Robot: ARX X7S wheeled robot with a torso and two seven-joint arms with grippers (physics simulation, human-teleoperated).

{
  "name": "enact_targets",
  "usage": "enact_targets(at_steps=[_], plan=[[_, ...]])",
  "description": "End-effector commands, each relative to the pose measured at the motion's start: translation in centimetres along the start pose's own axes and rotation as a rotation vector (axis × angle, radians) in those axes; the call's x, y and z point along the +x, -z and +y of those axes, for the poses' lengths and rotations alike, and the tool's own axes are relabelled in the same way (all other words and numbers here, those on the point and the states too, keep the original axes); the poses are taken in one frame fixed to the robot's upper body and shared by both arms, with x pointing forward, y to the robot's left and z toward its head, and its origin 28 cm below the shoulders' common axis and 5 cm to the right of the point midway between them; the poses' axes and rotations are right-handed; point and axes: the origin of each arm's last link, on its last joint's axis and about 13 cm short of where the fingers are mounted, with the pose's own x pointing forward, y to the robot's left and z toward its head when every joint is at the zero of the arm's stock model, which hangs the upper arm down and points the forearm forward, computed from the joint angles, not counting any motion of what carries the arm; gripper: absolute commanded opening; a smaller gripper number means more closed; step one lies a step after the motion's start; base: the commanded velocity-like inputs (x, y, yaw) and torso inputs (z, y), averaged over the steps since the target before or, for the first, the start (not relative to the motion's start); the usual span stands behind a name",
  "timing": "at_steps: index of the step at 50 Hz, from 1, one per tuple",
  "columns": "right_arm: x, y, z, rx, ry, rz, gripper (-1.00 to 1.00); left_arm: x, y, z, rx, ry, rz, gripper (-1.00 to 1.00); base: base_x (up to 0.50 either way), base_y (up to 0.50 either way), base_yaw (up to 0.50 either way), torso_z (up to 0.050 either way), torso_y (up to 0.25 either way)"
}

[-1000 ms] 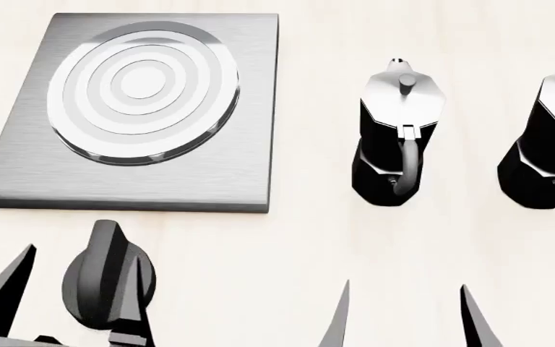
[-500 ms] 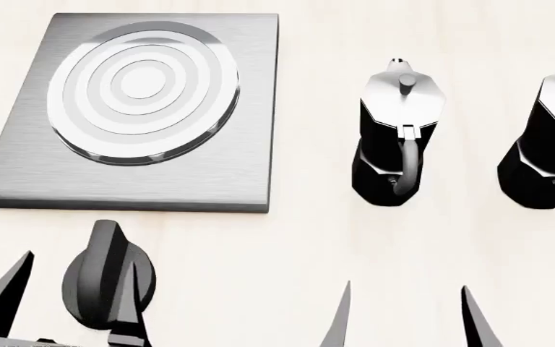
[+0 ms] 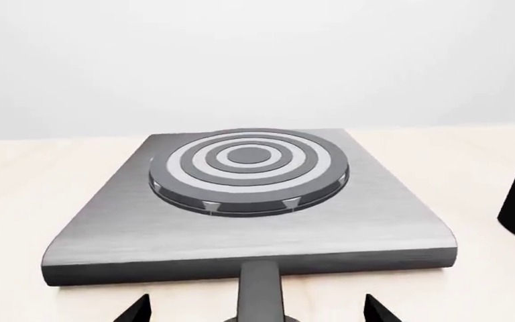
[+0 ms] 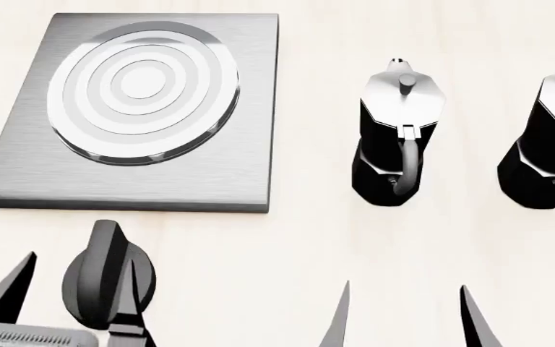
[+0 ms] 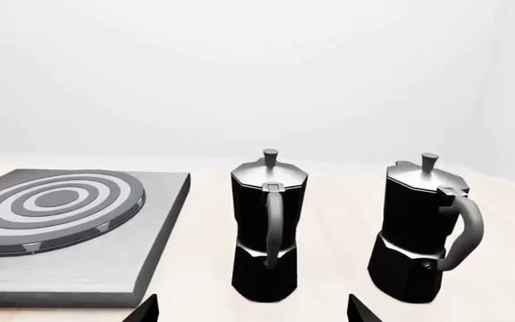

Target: Turn off the stove.

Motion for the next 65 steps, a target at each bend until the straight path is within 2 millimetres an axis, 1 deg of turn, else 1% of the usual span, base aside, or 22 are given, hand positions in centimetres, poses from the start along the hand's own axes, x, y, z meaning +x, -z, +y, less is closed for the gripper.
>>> enact_targets(at_steps=[1, 16, 22, 32, 46, 56, 65], plan=[[0.0, 0.0, 0.0, 0.001, -0.001, -0.002, 1.00, 0.5, 0.7, 0.1, -0.001, -0.014, 0.025, 1.00, 0.00, 0.00, 0.00, 0.000, 0.000], [0.0, 0.1, 0.1, 0.008, -0.003, 0.005, 1.00, 0.4, 0.9, 0.3, -0.002, -0.027, 0.035, 1.00, 0.00, 0.00, 0.00, 0.000, 0.000], [0.1, 0.2, 0.0, 0.011, -0.001, 0.008, 1.00, -0.2, 0.7, 0.5, -0.004, -0.015, 0.037, 1.00, 0.00, 0.00, 0.00, 0.000, 0.000], [0.1, 0.2, 0.0, 0.012, -0.003, 0.011, 1.00, 0.1, 1.2, 0.7, 0.000, -0.025, 0.055, 1.00, 0.00, 0.00, 0.00, 0.000, 0.000], [0.1, 0.1, 0.0, 0.013, -0.004, 0.008, 1.00, 1.1, 1.7, 0.8, 0.000, -0.040, 0.072, 1.00, 0.00, 0.00, 0.00, 0.000, 0.000], [0.0, 0.0, -0.1, 0.011, -0.002, 0.004, 1.00, 1.4, 1.9, 0.9, -0.001, -0.047, 0.081, 1.00, 0.00, 0.00, 0.00, 0.000, 0.000], [-0.1, 0.0, 0.0, 0.008, -0.004, 0.002, 1.00, 1.2, 2.2, 1.0, -0.001, -0.049, 0.089, 1.00, 0.00, 0.00, 0.00, 0.000, 0.000]])
